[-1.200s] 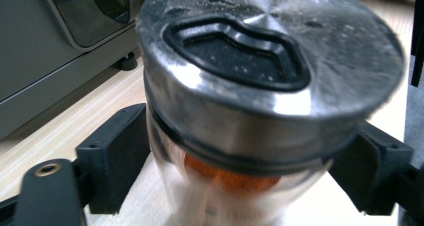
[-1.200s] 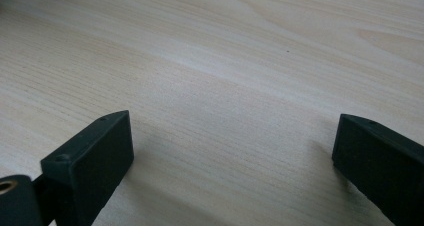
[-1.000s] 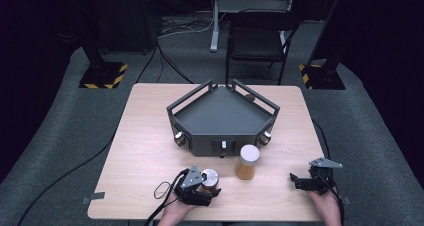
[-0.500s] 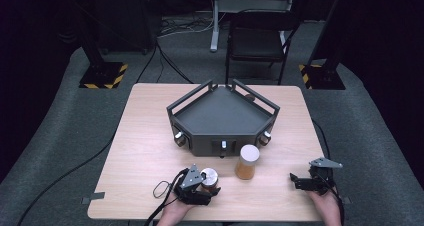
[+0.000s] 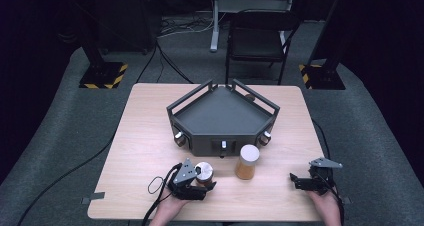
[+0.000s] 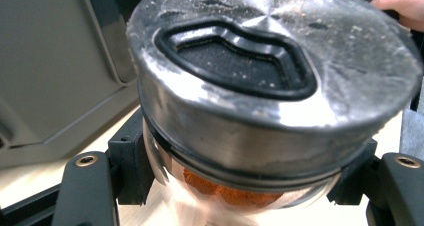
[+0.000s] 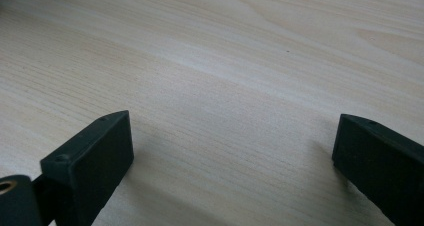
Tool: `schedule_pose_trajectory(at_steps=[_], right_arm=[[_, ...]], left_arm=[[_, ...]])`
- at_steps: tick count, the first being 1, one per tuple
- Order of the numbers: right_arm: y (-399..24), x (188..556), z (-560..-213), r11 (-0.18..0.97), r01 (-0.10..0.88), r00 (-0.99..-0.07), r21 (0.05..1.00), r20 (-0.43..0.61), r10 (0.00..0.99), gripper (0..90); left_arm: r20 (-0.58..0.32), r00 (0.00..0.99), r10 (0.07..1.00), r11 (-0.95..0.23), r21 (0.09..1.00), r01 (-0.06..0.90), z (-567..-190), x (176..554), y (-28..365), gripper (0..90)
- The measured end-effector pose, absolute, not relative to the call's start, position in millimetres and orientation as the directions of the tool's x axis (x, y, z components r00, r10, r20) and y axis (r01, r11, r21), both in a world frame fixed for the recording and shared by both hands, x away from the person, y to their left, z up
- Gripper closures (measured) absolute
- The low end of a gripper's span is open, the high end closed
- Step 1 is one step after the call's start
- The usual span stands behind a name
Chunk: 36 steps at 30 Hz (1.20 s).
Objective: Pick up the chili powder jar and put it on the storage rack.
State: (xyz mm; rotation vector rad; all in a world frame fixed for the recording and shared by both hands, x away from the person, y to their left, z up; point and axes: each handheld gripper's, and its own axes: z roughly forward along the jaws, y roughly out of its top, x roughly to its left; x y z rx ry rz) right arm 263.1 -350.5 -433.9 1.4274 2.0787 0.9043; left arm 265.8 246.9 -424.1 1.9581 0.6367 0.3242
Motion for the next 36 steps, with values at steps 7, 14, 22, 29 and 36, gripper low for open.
schedule_pose_trajectory(at_steps=[7, 14, 22, 29, 36], right_arm=[[-350.6, 263.1, -433.9, 0.246, 0.633, -0.357, 0.734, -0.005, 0.934, 1.8], [-350.6, 263.1, -433.9, 0.246, 0.633, -0.357, 0.734, -0.006, 0.934, 1.8], [-350.6, 263.1, -433.9, 0.246, 0.633, -0.357, 0.734, -0.005, 0.934, 1.8], [-350.6, 263.1, -433.9, 0.246, 0.633, -0.357, 0.734, -0.006, 0.934, 1.8], [-350.6, 263.1, -433.9, 0.246, 0.633, -0.357, 0.734, -0.006, 0.934, 1.8]], left_arm=[[-0.043, 0.811, 0.584, -0.341, 0.893, 0.293, -411.3, 266.6, 248.5, 29.4], [-0.023, 0.804, 0.595, -0.348, 0.894, 0.283, -394.4, 273.2, 247.2, 29.4], [-0.021, 0.797, 0.604, -0.339, 0.898, 0.281, -378.2, 280.8, 245.5, 29.5], [-0.017, 0.800, 0.600, -0.335, 0.903, 0.270, -365.4, 286.3, 242.3, 29.5], [-0.011, 0.797, 0.604, -0.331, 0.906, 0.264, -353.7, 291.5, 238.6, 29.5]])
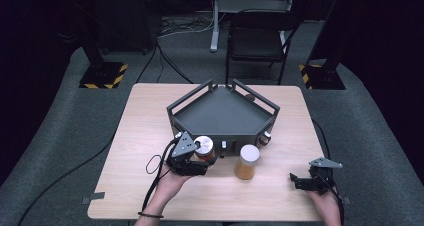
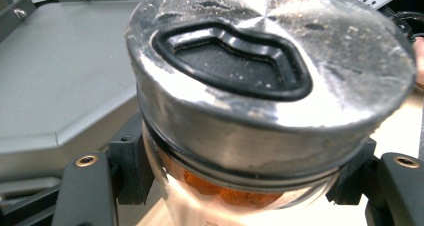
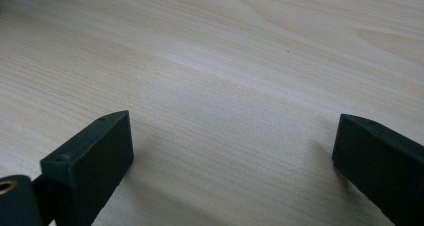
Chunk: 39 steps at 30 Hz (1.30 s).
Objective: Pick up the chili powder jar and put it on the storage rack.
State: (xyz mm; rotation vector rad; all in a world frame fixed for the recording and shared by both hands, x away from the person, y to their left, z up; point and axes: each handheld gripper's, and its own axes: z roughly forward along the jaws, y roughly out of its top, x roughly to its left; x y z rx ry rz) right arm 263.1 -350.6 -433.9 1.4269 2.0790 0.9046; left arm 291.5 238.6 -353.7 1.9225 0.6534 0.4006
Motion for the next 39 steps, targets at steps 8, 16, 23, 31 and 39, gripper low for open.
schedule_pose_trajectory(at_steps=[8, 16, 23, 31, 39], right_arm=[[-350.7, 263.2, -433.9, 0.248, 0.632, -0.359, 0.734, -0.005, 0.933, 1.8], [-350.8, 263.2, -434.0, 0.248, 0.631, -0.361, 0.734, -0.006, 0.933, 1.8], [-350.9, 263.3, -433.9, 0.249, 0.631, -0.361, 0.734, -0.005, 0.932, 1.8], [-350.9, 263.3, -434.0, 0.250, 0.631, -0.363, 0.735, -0.005, 0.932, 1.8], [-351.0, 263.7, -434.0, 0.252, 0.630, -0.366, 0.735, -0.006, 0.931, 1.7]], left_arm=[[-0.002, 0.787, 0.617, -0.320, 0.913, 0.254, -339.5, 299.1, 237.8, 29.6], [0.025, 0.763, 0.646, -0.327, 0.912, 0.248, -328.0, 307.3, 232.9, 29.6], [0.010, 0.746, 0.666, -0.302, 0.918, 0.258, -321.9, 320.2, 230.4, 29.6], [0.003, 0.718, 0.696, -0.282, 0.921, 0.269, -316.2, 331.9, 228.9, 29.7], [-0.001, 0.682, 0.731, -0.272, 0.916, 0.294, -316.0, 343.8, 226.8, 29.7]])
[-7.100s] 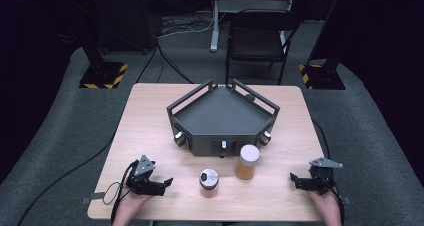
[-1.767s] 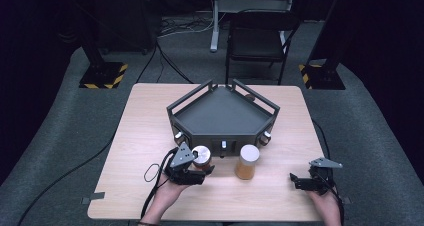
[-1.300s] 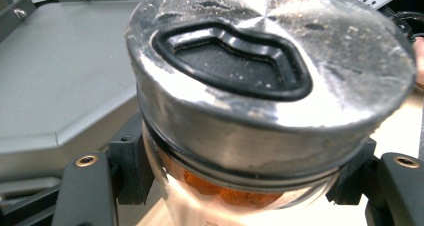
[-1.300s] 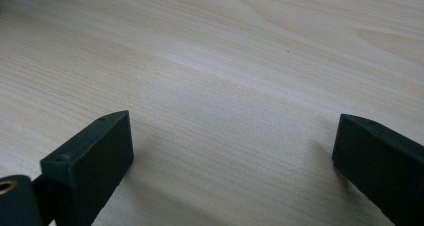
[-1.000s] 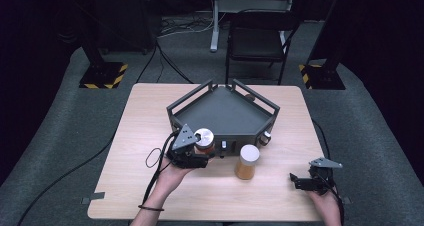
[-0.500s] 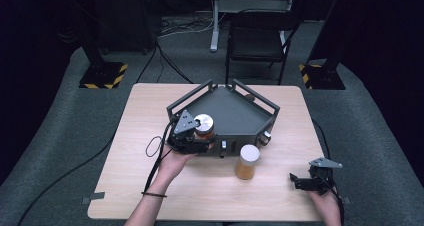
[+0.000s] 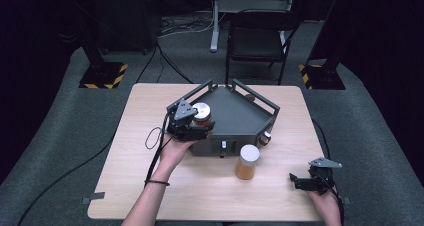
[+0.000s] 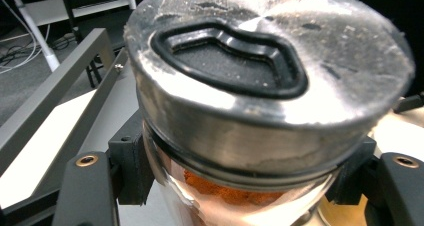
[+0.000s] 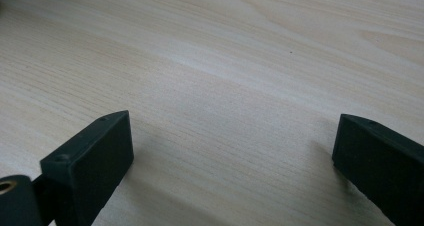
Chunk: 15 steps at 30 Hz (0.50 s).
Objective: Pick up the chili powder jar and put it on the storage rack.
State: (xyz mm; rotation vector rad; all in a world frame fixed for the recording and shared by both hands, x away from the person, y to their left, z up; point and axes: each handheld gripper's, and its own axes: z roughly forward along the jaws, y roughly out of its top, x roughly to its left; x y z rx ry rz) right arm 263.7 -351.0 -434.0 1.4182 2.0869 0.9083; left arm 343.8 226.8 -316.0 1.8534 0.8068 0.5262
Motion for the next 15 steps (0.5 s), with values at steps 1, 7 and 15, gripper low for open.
schedule_pose_trajectory(at_steps=[1, 7, 15], right_arm=[[-351.0, 263.7, -434.0, 0.252, 0.630, -0.366, 0.734, -0.006, 0.931, 1.7], [-351.0, 263.7, -434.0, 0.252, 0.630, -0.366, 0.734, -0.006, 0.931, 1.8], [-351.1, 263.9, -433.9, 0.253, 0.630, -0.369, 0.734, -0.005, 0.930, 1.8]], left_arm=[[-0.001, 0.680, 0.733, -0.272, 0.916, 0.295, -316.0, 345.3, 226.6, 29.7], [-0.014, 0.648, 0.762, -0.250, 0.916, 0.314, -317.2, 354.1, 222.9, 29.7], [-0.010, 0.619, 0.785, -0.254, 0.907, 0.337, -315.8, 360.8, 217.1, 29.7]])
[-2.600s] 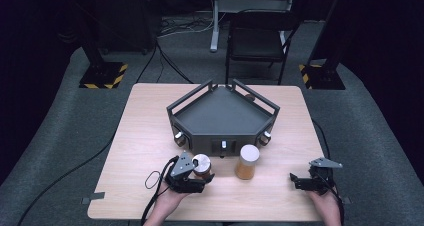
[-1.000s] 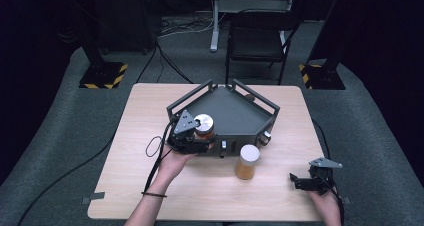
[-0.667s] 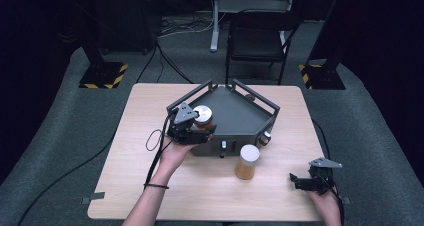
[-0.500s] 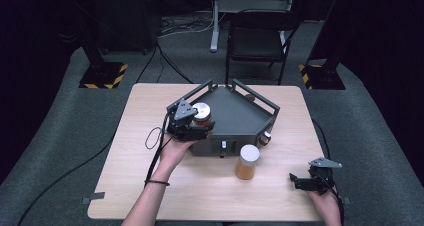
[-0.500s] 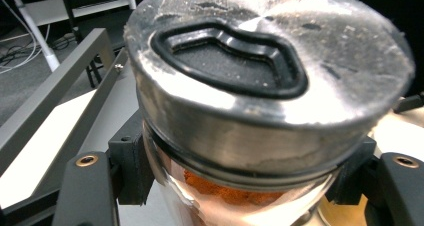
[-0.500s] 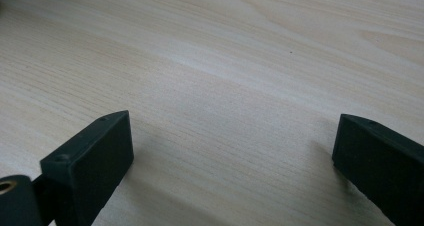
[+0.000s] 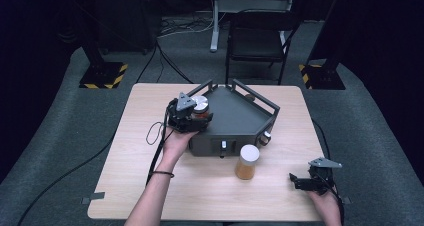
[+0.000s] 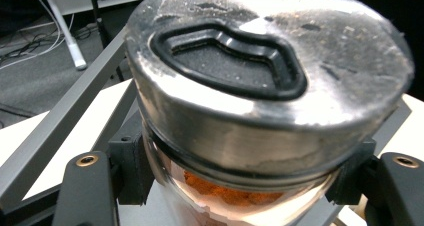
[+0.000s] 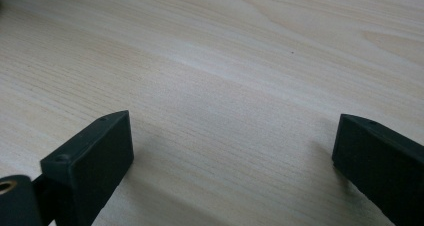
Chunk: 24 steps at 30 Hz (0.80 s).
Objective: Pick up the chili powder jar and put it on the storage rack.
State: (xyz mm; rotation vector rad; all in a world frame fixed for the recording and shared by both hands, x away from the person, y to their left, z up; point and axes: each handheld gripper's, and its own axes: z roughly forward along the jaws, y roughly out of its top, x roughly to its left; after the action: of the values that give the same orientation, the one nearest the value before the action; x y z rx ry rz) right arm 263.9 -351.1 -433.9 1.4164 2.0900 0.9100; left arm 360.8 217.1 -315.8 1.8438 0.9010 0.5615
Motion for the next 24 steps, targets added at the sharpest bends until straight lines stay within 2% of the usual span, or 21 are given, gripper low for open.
schedule_pose_trajectory(at_steps=[14, 21, 24], right_arm=[[-351.1, 263.8, -433.9, 0.254, 0.630, -0.369, 0.734, -0.005, 0.930, 1.8], [-351.1, 263.8, -433.9, 0.254, 0.630, -0.369, 0.734, -0.005, 0.930, 1.8], [-351.1, 263.8, -433.9, 0.254, 0.630, -0.369, 0.734, -0.005, 0.929, 1.8]], left_arm=[[-0.029, 0.601, 0.799, -0.265, 0.880, 0.394, -325.4, 372.5, 215.1, 29.7], [-0.037, 0.606, 0.794, -0.257, 0.884, 0.391, -327.7, 373.2, 217.4, 29.4], [-0.041, 0.599, 0.799, -0.246, 0.887, 0.390, -327.8, 371.5, 217.8, 26.2]])
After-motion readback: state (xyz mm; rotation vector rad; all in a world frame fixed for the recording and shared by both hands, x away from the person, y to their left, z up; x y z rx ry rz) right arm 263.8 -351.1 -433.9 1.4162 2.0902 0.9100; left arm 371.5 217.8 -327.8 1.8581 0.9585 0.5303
